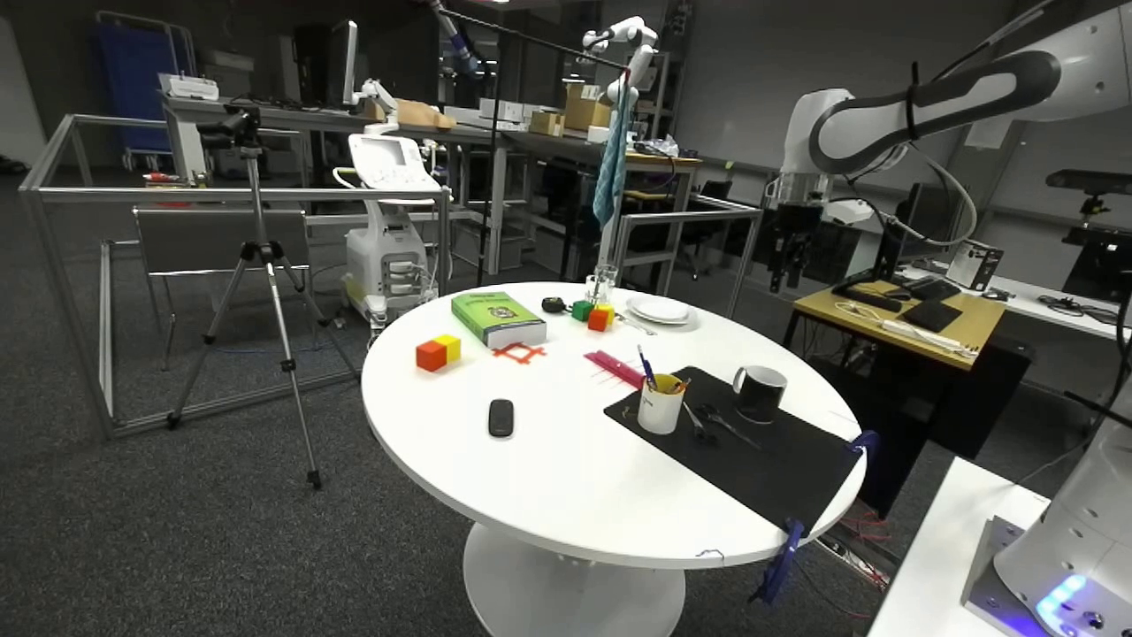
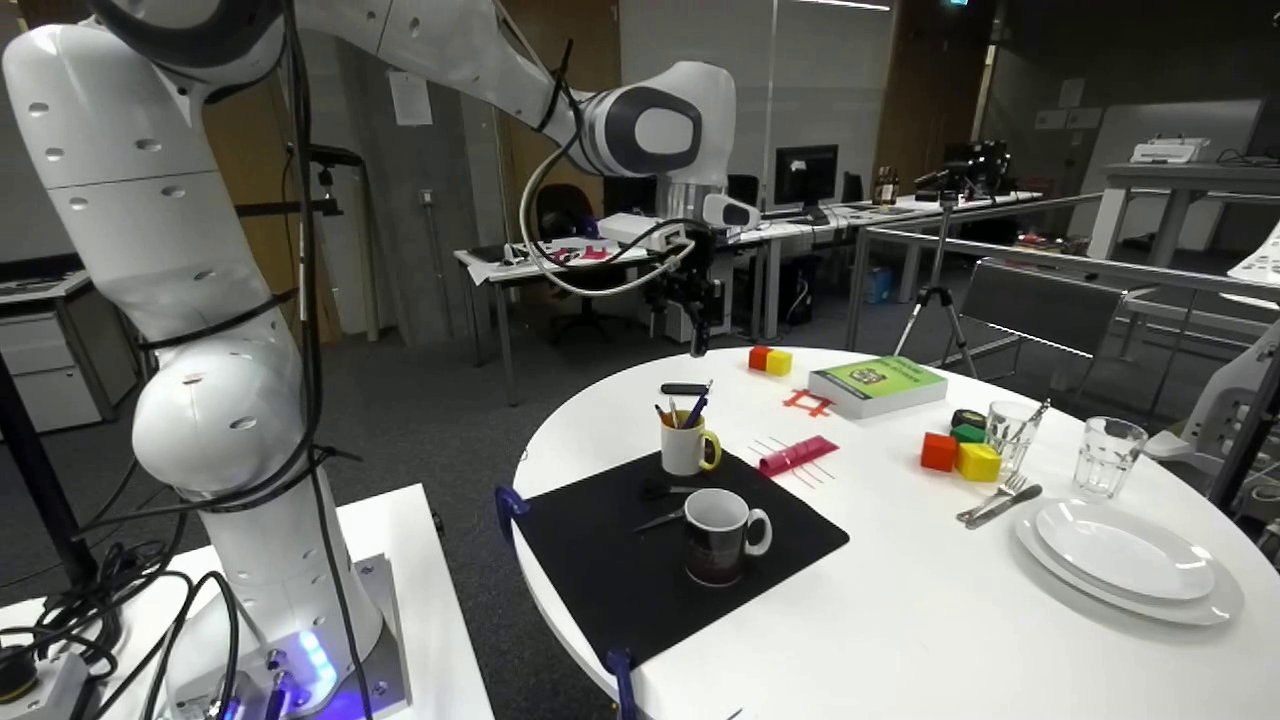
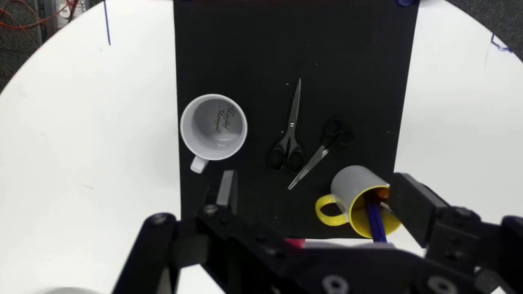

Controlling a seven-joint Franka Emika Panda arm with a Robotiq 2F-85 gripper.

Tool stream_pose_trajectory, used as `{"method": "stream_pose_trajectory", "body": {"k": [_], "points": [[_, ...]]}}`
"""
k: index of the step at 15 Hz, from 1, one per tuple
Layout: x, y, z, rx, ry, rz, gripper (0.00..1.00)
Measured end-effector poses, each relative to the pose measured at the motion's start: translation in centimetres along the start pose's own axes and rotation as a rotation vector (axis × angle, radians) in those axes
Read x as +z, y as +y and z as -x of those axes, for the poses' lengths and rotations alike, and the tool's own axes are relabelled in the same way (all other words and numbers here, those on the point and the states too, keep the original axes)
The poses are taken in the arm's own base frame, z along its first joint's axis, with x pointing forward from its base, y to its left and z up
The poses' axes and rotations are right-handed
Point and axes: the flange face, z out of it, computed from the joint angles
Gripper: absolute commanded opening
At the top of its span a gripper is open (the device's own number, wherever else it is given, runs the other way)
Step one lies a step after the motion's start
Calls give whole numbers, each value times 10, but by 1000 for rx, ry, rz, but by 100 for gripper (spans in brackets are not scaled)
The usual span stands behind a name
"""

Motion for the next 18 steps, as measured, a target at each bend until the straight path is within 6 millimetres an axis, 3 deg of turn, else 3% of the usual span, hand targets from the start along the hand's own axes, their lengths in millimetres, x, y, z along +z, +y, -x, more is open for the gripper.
{"method": "stream_pose_trajectory", "body": {"k": [9,18], "points": [[50,-70,-51,-73,115,-20,100],[91,-128,-77,-126,207,-37,100]]}}
